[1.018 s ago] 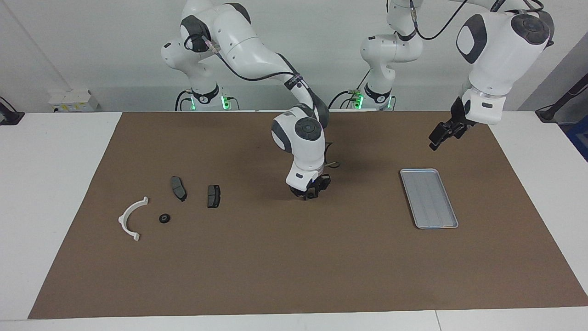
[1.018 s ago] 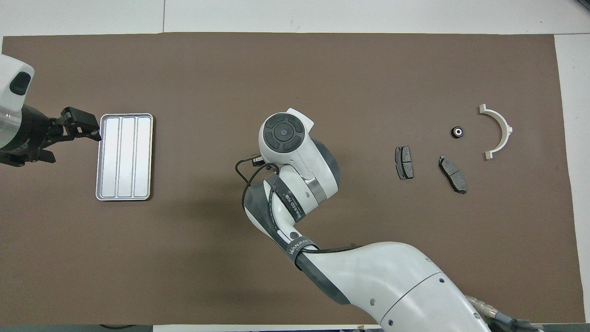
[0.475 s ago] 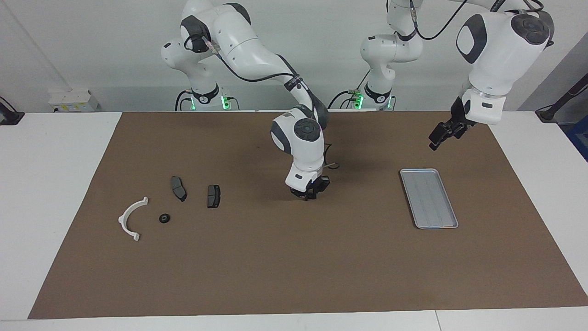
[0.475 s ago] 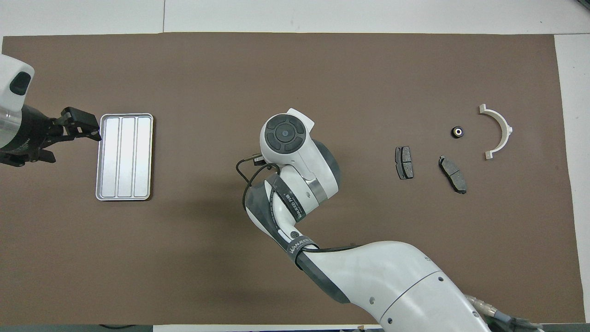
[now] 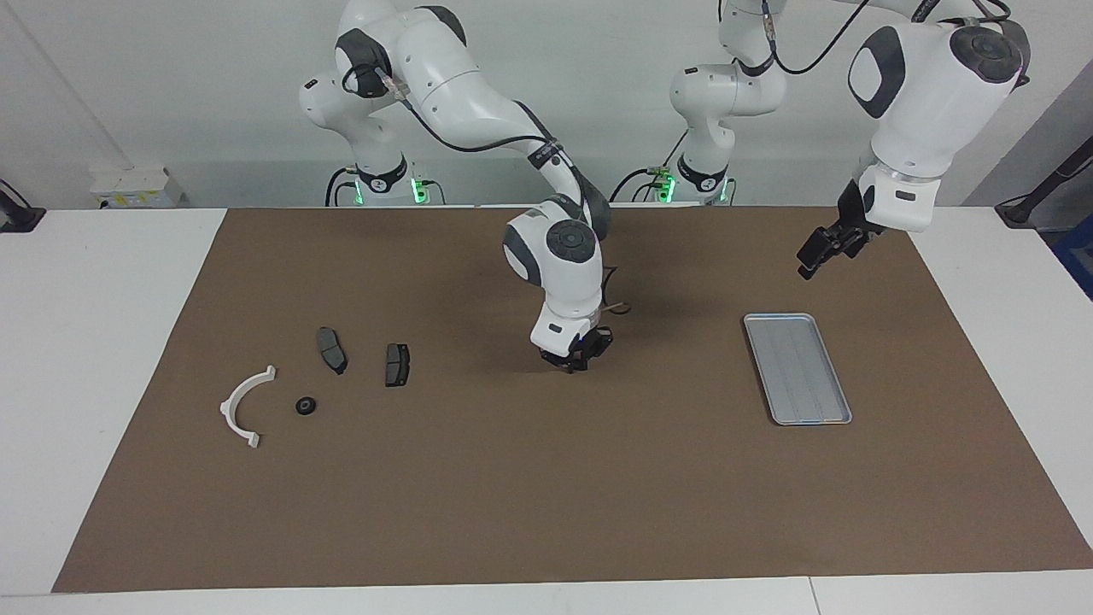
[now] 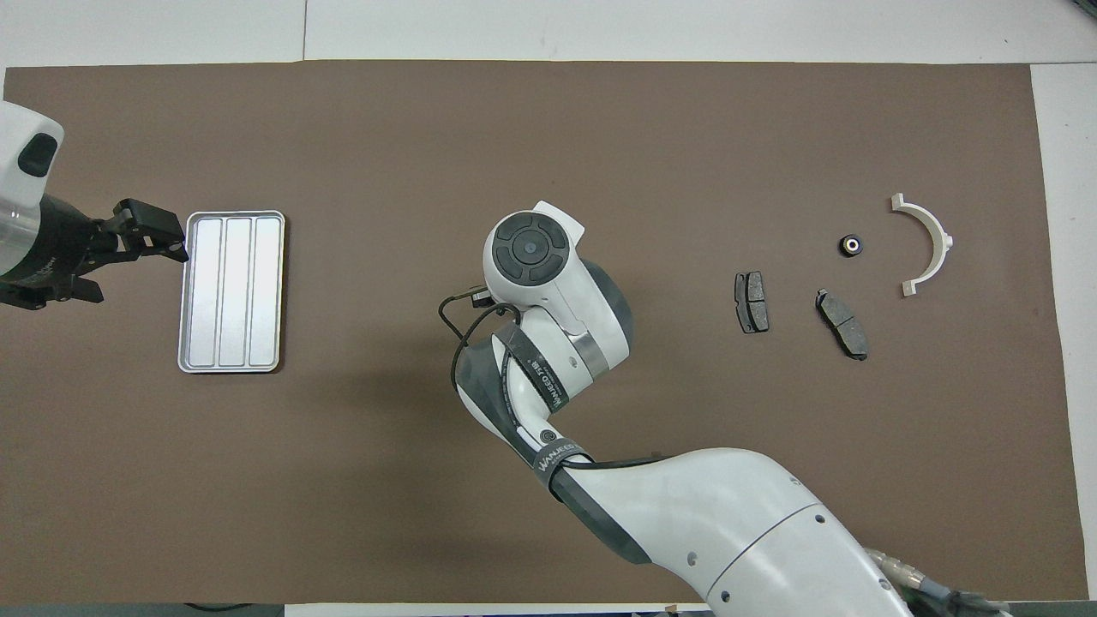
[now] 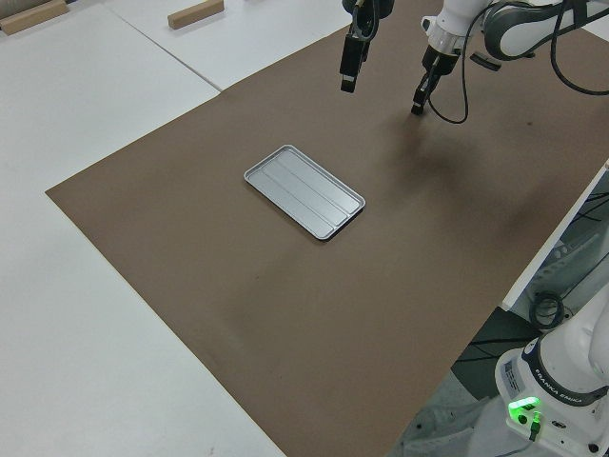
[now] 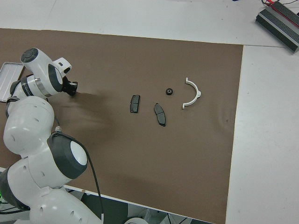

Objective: Place bearing gear from tray to pile

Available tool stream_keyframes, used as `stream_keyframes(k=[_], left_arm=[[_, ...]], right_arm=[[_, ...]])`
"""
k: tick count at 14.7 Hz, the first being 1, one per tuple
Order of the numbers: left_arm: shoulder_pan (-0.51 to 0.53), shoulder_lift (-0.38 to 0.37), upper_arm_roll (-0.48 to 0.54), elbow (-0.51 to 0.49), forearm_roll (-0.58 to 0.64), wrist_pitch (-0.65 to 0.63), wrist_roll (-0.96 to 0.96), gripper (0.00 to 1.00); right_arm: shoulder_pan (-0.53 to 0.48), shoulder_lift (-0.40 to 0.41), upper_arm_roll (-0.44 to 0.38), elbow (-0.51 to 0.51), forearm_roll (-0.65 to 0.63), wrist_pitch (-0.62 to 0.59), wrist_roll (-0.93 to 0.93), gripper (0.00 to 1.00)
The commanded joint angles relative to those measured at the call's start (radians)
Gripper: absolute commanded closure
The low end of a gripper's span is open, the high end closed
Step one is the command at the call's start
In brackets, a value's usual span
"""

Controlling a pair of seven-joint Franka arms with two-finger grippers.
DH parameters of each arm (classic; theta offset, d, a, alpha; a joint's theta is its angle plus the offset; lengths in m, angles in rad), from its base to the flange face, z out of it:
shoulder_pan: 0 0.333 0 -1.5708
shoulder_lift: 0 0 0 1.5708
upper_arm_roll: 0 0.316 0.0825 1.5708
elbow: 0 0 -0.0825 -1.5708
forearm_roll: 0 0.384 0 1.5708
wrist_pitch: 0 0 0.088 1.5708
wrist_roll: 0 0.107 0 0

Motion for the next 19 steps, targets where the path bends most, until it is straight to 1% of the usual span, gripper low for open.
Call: stream_keyframes(k=[1,3,6,7,11,14,16,19], left_arm=[[0.007,-0.026,-0.005,-0.026,-0.016,0.018,0.006,0.00],[0.007,-0.026,-0.005,-0.027,-0.016,0.018,0.006,0.00],[0.007,-0.026,-0.005,-0.027,-0.016,0.018,0.006,0.00],[0.007,-0.026,-0.004,-0.026,-0.016,0.018,0.006,0.00],[0.007,-0.026,-0.005,-0.026,-0.016,0.018,0.006,0.00],[0.007,-0.026,-0.005,-0.026,-0.016,0.016,0.006,0.00],[0.007,-0.026,-0.005,-0.026,-0.016,0.018,0.006,0.00],[0.007,-0.026,-0.005,-0.027,-0.016,0.015,0.006,0.00]], right_arm=[[-0.025,-0.003,0.019,-0.004,0.010,0.015,0.007,1.00],[-0.050,-0.034,0.019,-0.004,0.010,-0.004,0.010,1.00],[-0.064,-0.095,0.013,0.010,0.018,-0.071,0.027,1.00],[-0.088,-0.120,0.012,0.011,0.016,-0.090,0.035,1.00],[-0.223,-0.244,0.020,0.010,0.003,-0.186,0.016,1.00],[-0.364,-0.309,0.043,0.010,0.000,-0.272,-0.097,1.00],[-0.459,-0.327,0.061,0.008,0.001,-0.312,-0.186,1.00],[-0.559,-0.338,0.065,-0.019,0.001,-0.335,-0.263,1.00]])
